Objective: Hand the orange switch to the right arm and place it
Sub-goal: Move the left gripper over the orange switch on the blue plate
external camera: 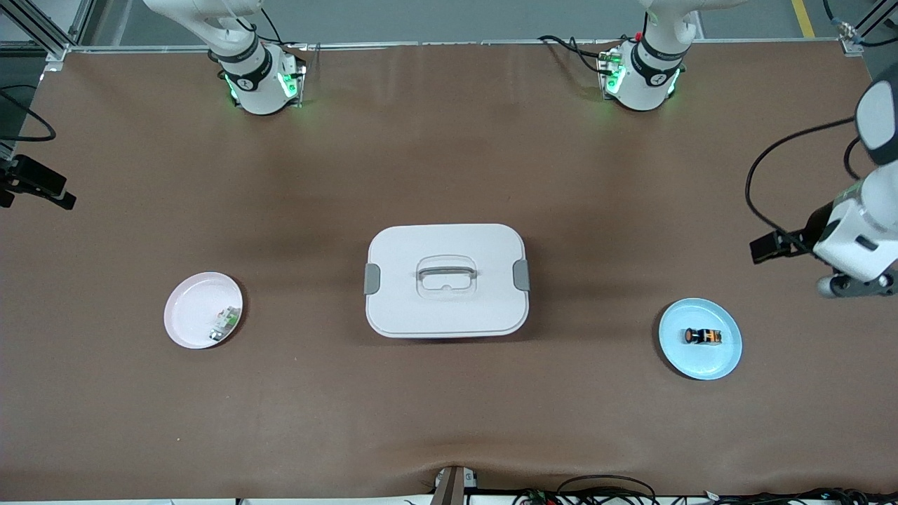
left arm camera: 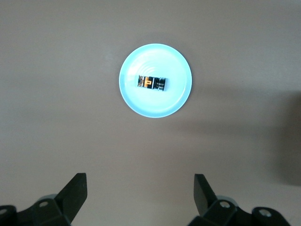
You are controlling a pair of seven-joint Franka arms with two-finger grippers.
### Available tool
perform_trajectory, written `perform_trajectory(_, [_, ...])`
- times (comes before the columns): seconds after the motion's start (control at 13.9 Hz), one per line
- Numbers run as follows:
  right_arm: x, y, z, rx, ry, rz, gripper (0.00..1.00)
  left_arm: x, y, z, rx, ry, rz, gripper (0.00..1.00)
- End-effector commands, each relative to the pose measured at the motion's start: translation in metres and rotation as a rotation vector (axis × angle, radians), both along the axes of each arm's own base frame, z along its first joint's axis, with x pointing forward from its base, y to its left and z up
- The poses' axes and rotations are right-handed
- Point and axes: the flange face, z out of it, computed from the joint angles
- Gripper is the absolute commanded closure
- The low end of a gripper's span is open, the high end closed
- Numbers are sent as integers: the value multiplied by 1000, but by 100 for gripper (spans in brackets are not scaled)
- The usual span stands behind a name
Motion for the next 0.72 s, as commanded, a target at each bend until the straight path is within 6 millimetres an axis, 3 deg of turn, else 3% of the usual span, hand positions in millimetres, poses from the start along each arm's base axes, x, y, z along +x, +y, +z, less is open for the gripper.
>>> perform_trajectory(0.0, [2,-1,4,-4,3,9,0,13,7,-20,5,-16,-9,0])
perform_trajectory(0.65, [2,-1,4,-4,3,11,0,45,19,-118,-13,-50,-8,0])
